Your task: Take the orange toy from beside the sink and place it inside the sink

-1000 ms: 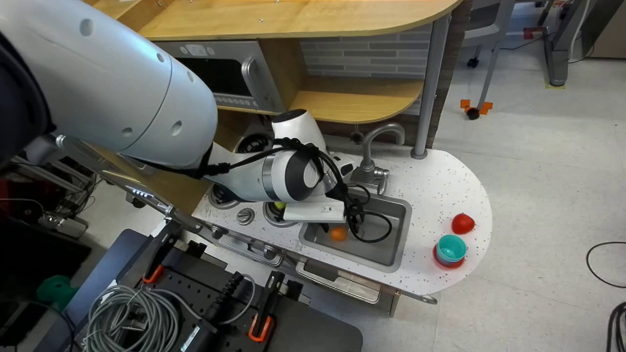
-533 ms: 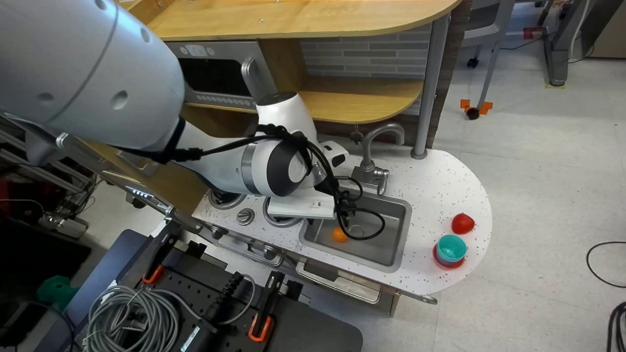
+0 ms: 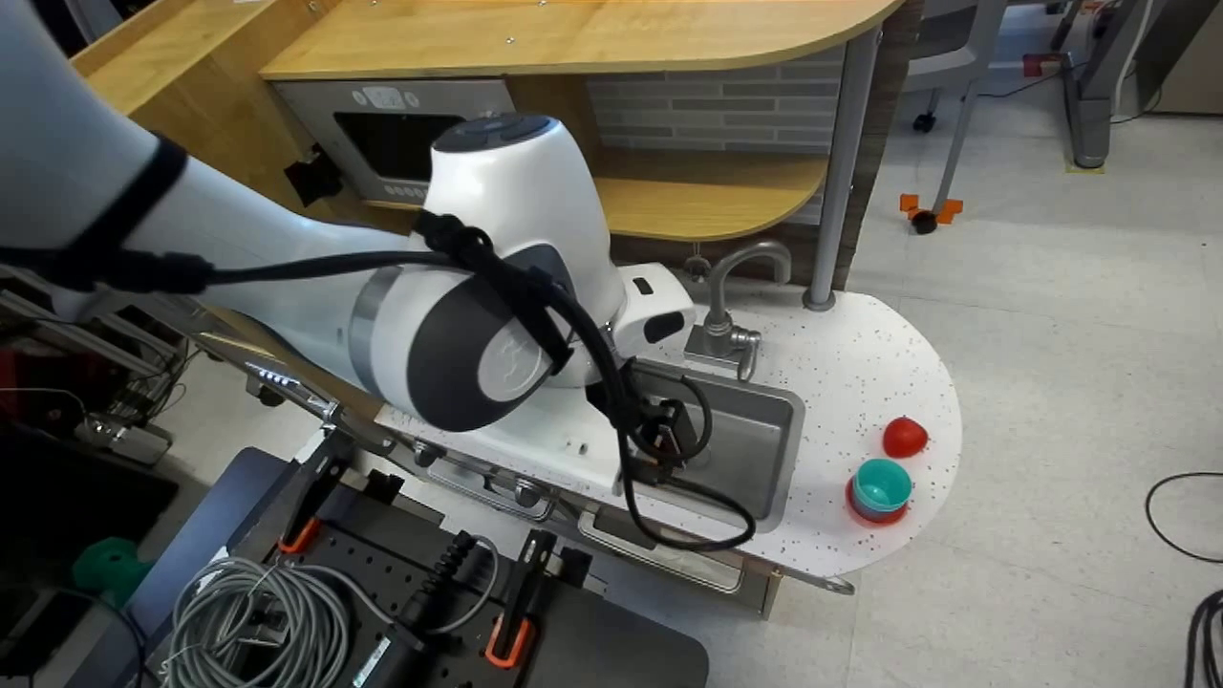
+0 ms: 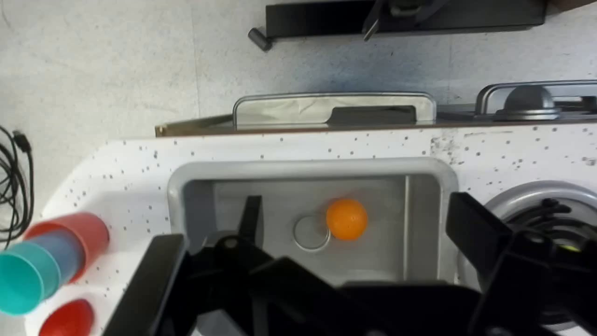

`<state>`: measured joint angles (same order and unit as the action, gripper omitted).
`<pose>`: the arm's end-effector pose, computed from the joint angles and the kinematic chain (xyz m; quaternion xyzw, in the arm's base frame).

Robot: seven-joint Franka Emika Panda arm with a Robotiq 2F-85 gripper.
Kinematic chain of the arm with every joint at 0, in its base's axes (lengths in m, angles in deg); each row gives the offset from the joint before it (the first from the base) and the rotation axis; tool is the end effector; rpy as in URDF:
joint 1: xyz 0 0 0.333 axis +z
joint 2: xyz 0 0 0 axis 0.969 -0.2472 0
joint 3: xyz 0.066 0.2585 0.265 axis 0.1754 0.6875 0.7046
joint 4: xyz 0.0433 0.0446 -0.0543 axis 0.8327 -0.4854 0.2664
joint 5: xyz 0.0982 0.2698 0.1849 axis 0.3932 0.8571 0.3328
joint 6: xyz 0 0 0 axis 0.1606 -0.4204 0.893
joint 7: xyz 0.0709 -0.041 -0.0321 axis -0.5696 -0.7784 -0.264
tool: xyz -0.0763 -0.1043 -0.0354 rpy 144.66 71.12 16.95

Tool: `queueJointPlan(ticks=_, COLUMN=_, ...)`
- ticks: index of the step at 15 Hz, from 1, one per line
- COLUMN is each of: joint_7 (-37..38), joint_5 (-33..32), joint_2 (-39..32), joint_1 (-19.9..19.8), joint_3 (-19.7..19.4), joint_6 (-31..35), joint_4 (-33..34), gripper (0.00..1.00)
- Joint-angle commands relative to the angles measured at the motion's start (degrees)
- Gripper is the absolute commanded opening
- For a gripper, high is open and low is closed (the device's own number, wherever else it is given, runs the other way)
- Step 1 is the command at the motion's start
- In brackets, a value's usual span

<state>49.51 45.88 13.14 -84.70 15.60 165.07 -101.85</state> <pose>0.5089 -0.1380 0.1798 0.9960 0.0059 -0.0751 0.0471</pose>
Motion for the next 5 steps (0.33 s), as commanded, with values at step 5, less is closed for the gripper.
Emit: queueJointPlan(ticks=5, joint_7=-0.7, joint_5=2.0, joint_2=8.5, joint_1=-0.8, joint_3=-0.4, joint_6=-10.2, joint_4=-4.3, gripper=1.00)
